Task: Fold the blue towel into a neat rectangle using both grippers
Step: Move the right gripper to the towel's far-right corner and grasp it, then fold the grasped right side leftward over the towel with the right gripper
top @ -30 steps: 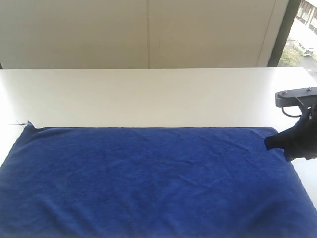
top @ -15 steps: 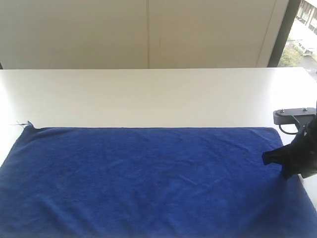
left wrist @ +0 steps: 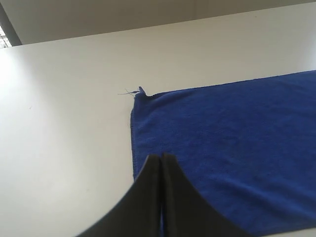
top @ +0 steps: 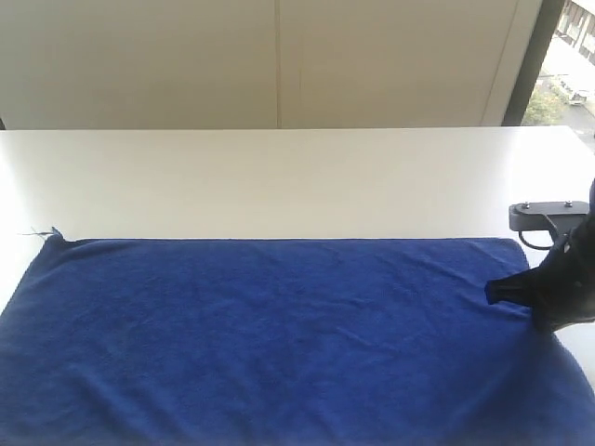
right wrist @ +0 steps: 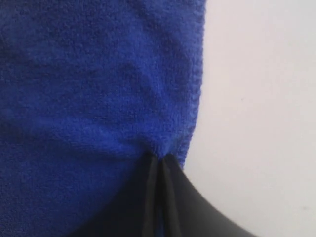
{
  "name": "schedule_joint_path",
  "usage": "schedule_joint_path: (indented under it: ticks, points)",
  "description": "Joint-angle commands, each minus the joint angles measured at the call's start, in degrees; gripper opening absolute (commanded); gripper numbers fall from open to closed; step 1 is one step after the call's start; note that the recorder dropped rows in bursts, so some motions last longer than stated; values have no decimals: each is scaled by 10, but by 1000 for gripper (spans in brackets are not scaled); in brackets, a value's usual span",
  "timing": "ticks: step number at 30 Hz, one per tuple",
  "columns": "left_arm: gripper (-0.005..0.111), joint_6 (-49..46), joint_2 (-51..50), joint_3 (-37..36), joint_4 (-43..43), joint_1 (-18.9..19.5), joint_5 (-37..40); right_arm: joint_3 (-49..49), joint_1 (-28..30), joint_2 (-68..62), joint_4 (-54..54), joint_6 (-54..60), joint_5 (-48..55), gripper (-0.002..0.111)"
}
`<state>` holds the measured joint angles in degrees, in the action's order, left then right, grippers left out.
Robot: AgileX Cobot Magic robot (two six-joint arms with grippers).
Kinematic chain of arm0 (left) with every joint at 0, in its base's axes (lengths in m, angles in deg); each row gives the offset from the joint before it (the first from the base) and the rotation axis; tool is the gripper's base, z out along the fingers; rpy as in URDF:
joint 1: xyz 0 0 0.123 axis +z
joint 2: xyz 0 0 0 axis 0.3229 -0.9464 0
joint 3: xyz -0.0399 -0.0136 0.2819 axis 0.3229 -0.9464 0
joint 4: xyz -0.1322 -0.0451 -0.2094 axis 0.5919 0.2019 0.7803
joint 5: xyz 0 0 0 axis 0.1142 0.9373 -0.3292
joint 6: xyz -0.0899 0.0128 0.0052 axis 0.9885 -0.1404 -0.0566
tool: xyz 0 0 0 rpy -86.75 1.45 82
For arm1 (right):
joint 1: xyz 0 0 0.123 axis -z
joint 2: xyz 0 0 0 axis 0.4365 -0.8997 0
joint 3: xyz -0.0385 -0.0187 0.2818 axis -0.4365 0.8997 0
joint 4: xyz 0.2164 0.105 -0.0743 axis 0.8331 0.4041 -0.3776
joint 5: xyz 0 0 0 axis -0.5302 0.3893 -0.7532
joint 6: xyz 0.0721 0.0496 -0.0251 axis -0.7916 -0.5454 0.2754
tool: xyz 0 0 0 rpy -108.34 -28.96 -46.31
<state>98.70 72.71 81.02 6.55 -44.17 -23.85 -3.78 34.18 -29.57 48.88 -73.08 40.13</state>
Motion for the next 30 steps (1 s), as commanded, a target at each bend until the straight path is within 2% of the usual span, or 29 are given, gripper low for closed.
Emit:
schedule_joint_path:
  ticks: [1,7,9,13,19,24,30]
  points:
    - [0,5,5,-2,-4,0,2,1,3,-8,-87,-42,27,0]
    - [0,5,5,-2,0,0,2,-26,3,14,-291,-179,128,0]
    - [0,5,5,-2,4,0,2,-35,3,23,-311,-195,146,0]
    - [0,5,5,-2,7,0,2,-56,3,49,-271,-188,148,0]
    - [0,5,5,-2,8,0,2,-65,-12,99,-96,-41,102,0]
    - [0,5,5,-2,8,0,2,-66,-68,114,-55,-13,88,0]
    - [0,5,5,-2,10,0,2,-103,-168,114,7,-13,72,0]
